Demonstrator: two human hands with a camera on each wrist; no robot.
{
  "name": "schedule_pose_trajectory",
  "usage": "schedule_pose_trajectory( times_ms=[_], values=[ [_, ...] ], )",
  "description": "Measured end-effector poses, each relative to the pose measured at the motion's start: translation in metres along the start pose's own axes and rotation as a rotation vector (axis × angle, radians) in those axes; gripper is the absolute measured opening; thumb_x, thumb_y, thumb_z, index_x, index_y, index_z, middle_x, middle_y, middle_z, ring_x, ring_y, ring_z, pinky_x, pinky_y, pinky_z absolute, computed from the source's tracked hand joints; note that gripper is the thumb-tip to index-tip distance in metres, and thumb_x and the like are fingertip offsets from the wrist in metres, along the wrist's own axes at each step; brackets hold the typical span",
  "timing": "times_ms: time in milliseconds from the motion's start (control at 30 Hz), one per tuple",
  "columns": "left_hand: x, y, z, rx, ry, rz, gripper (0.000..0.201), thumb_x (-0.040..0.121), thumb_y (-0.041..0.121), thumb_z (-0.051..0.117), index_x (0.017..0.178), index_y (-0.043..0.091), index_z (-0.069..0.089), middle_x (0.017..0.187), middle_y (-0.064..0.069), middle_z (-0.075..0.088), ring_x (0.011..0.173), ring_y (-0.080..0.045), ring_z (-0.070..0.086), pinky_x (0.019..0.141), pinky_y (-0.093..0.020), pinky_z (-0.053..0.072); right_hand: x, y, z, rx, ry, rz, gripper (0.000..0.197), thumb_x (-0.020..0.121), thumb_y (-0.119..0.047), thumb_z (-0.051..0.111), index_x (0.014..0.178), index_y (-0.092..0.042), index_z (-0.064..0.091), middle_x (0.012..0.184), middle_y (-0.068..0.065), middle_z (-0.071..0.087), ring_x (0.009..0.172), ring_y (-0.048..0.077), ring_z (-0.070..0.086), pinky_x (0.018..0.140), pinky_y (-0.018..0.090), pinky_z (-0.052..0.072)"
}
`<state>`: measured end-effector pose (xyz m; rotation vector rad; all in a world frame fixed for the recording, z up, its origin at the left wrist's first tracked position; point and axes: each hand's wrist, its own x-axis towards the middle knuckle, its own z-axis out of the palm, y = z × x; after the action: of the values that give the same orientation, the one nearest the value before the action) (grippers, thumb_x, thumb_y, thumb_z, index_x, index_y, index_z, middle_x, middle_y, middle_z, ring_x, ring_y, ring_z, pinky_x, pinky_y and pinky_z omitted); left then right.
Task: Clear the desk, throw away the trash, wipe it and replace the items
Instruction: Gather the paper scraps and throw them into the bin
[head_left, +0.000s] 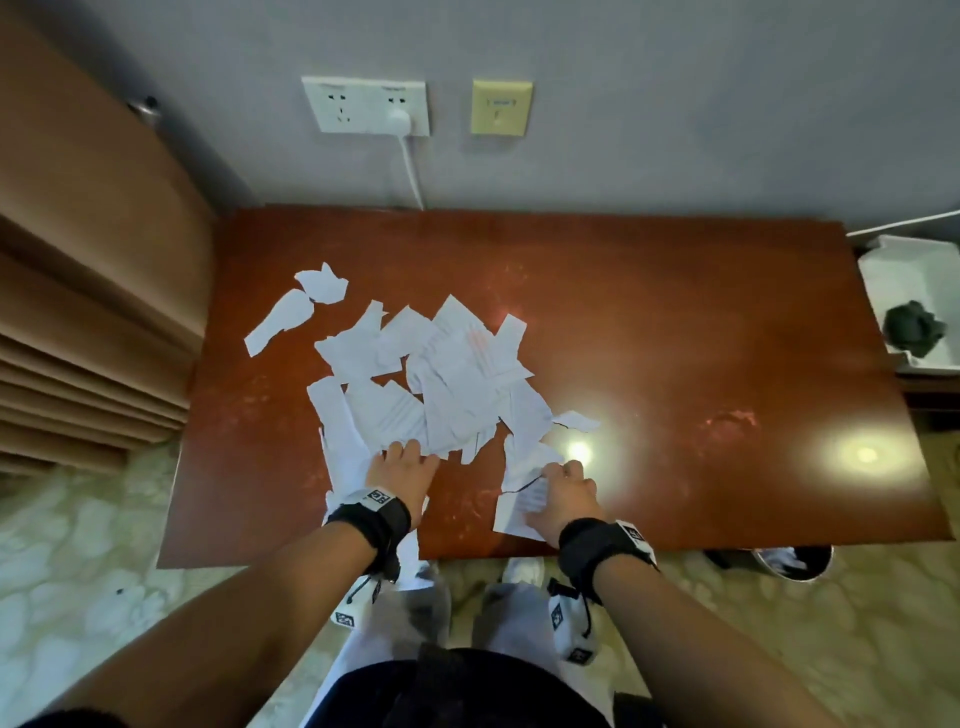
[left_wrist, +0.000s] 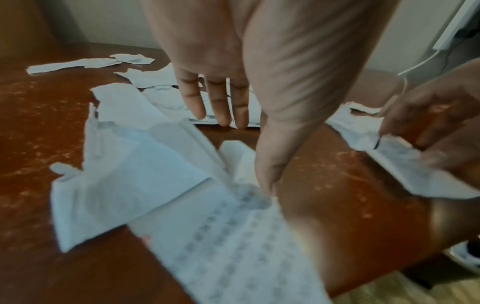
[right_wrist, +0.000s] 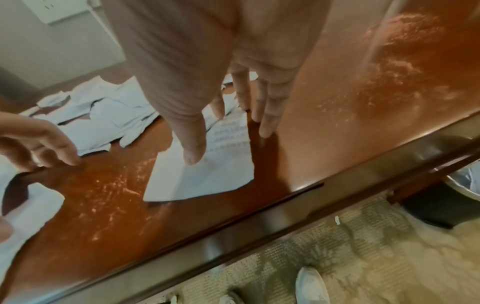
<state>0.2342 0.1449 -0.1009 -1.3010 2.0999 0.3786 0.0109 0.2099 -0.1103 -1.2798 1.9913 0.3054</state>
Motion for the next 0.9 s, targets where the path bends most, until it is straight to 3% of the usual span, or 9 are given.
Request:
schedule_pose_trajectory(
  times_ms=[133, 267, 433, 533, 633, 733, 800, 900],
  values=[
    [0.01, -0.013, 0.009, 0.023, -0.022, 0.005, 0.067, 0.08, 0.019, 0.074, 0.136, 0.022, 0.039, 0.138, -0.01, 0.041, 0.123, -0.032, 0.043, 0.097, -0.042, 0.042, 0.007, -0.006, 0.005, -0.012, 0.08, 0.051, 0.063, 0.083, -0.012, 0.064, 0.136, -0.015, 0.029, 0.133, 0.011, 0.03, 0.114, 0.032, 0.043, 0.093, 0.033, 0.046],
    [0.021, -0.02, 0.006, 0.047, -0.017, 0.07, 0.034, 0.085, 0.029, 0.071, 0.117, 0.026, 0.058, 0.123, -0.002, 0.055, 0.116, -0.026, 0.049, 0.094, -0.039, 0.041, 0.015, -0.006, 0.008, 0.119, 0.083, 0.105, 0.071, 0.084, -0.009, 0.069, 0.137, -0.014, 0.022, 0.127, 0.013, 0.036, 0.099, 0.03, 0.059, 0.075, 0.03, 0.051],
    [0.024, -0.021, -0.005, -0.025, 0.023, 0.091, 0.016, 0.093, 0.032, 0.062, 0.108, 0.028, 0.06, 0.114, 0.002, 0.061, 0.11, -0.023, 0.054, 0.091, -0.036, 0.042, 0.01, 0.004, 0.003, 0.202, 0.044, 0.135, 0.068, 0.087, -0.002, 0.058, 0.138, -0.018, 0.015, 0.104, 0.013, 0.061, 0.092, 0.029, 0.062, 0.081, 0.038, 0.056],
    [0.022, -0.017, -0.017, -0.26, 0.09, 0.072, 0.018, 0.094, 0.031, 0.06, 0.11, 0.027, 0.053, 0.114, 0.002, 0.062, 0.106, -0.022, 0.055, 0.093, -0.034, 0.039, 0.008, 0.011, -0.01, 0.188, 0.01, 0.136, 0.067, 0.085, -0.005, 0.055, 0.143, -0.019, 0.023, 0.115, 0.013, 0.062, 0.103, 0.031, 0.061, 0.089, 0.04, 0.054],
    [0.02, -0.013, -0.034, -0.564, 0.149, 0.041, 0.019, 0.092, 0.031, 0.062, 0.108, 0.027, 0.053, 0.111, 0.002, 0.063, 0.102, -0.022, 0.058, 0.092, -0.034, 0.045, 0.012, 0.006, -0.029, 0.167, -0.02, 0.065, 0.05, 0.092, -0.021, 0.059, 0.139, -0.014, 0.047, 0.134, 0.01, 0.057, 0.119, 0.03, 0.056, 0.101, 0.036, 0.047],
    [0.023, -0.012, -0.047, -0.78, 0.154, 0.024, 0.018, 0.09, 0.024, 0.067, 0.104, 0.026, 0.056, 0.102, 0.003, 0.061, 0.101, -0.022, 0.058, 0.092, -0.034, 0.048, 0.022, -0.005, -0.044, 0.186, 0.033, 0.01, 0.032, 0.091, -0.021, 0.058, 0.119, -0.008, 0.062, 0.118, 0.011, 0.063, 0.109, 0.029, 0.059, 0.089, 0.03, 0.047],
    [0.025, -0.014, -0.052, -0.858, 0.17, 0.004, 0.018, 0.089, 0.024, 0.069, 0.1, 0.026, 0.056, 0.099, 0.003, 0.061, 0.098, -0.022, 0.059, 0.092, -0.034, 0.049, 0.031, -0.013, -0.048, 0.162, 0.079, -0.009, 0.029, 0.087, -0.022, 0.062, 0.111, -0.007, 0.062, 0.112, 0.011, 0.06, 0.107, 0.027, 0.058, 0.088, 0.029, 0.048],
    [0.023, -0.021, -0.052, -0.94, 0.178, -0.045, 0.02, 0.089, 0.021, 0.071, 0.1, 0.024, 0.055, 0.1, 0.003, 0.06, 0.098, -0.019, 0.057, 0.086, -0.027, 0.043, 0.042, -0.021, -0.045, -0.027, 0.096, -0.041, 0.039, 0.091, -0.028, 0.058, 0.124, -0.007, 0.056, 0.13, 0.012, 0.05, 0.12, 0.027, 0.048, 0.103, 0.031, 0.042]
  ],
)
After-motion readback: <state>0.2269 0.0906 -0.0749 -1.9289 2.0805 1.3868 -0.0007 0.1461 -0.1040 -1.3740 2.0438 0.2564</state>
